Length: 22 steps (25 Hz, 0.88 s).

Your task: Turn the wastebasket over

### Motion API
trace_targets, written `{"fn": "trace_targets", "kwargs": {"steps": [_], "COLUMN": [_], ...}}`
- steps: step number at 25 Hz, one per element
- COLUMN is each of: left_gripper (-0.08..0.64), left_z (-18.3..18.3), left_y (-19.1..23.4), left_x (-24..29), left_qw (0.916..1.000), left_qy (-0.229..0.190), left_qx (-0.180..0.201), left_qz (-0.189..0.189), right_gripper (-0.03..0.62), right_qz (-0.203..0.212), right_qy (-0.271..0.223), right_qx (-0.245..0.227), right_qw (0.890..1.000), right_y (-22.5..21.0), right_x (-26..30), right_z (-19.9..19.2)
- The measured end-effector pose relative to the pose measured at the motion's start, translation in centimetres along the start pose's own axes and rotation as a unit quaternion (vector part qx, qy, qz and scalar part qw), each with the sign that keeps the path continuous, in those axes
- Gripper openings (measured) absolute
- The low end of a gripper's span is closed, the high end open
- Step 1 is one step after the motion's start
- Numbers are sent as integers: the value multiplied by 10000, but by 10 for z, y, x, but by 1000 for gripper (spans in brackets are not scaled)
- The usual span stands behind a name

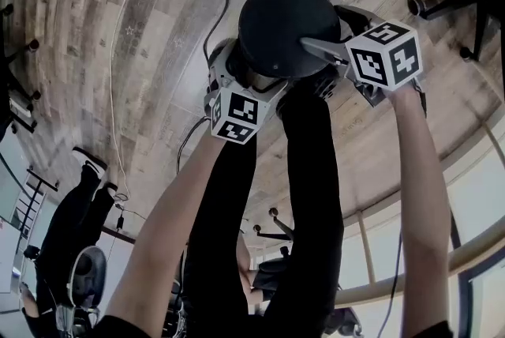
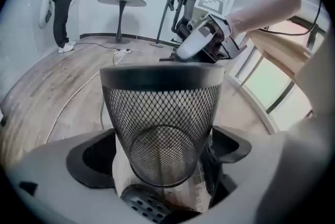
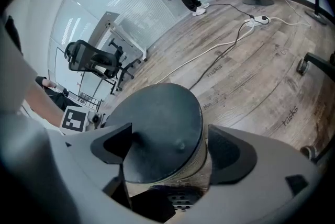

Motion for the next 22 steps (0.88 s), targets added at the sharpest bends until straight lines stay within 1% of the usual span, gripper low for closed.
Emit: {"fn": "trace_targets", "kwargs": {"steps": [5, 9, 12, 14, 16, 19, 22], "left_gripper": [578, 578, 578, 578, 578, 578, 577], "left_z": [4, 1, -2, -4, -6, -6, 2], "left_y": [-8, -12, -12, -11, -8, -1, 6], "left_x": [-10, -16, -16, -15, -12, 1, 9], "left_qw": [9999, 9998, 9995, 9994, 9992, 9976, 9963], "left_qy": [-136, -51, 41, 76, 164, 401, 451], "left_qx": [-74, 135, 277, 301, 350, 553, 719], "left_qz": [-75, -109, -125, -118, -64, 91, 158], "right_gripper": [417, 416, 416, 416, 416, 414, 413], "right_qz": [151, 293, 310, 234, 47, -328, -527], "right_qy": [116, 250, 261, 182, 130, 152, 125], "right_qx": [63, 35, 48, 48, -40, -290, -358], "right_qw": [9998, 9993, 9992, 9995, 9999, 9989, 9979], "right_y": [4, 11, 16, 18, 19, 19, 13], "right_x": [2, 6, 8, 8, 9, 11, 12], "right_z": [-10, -18, -24, -25, -26, -26, -22]}}
Point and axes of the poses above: the fingertips, and each gripper's own axes: x forward along the fingers, y to its left, z out of its top, the point moved 8 cm from there along -x, backward along the fingers, and after that the axes turned 15 degrees about -x, right-handed, at the moved point
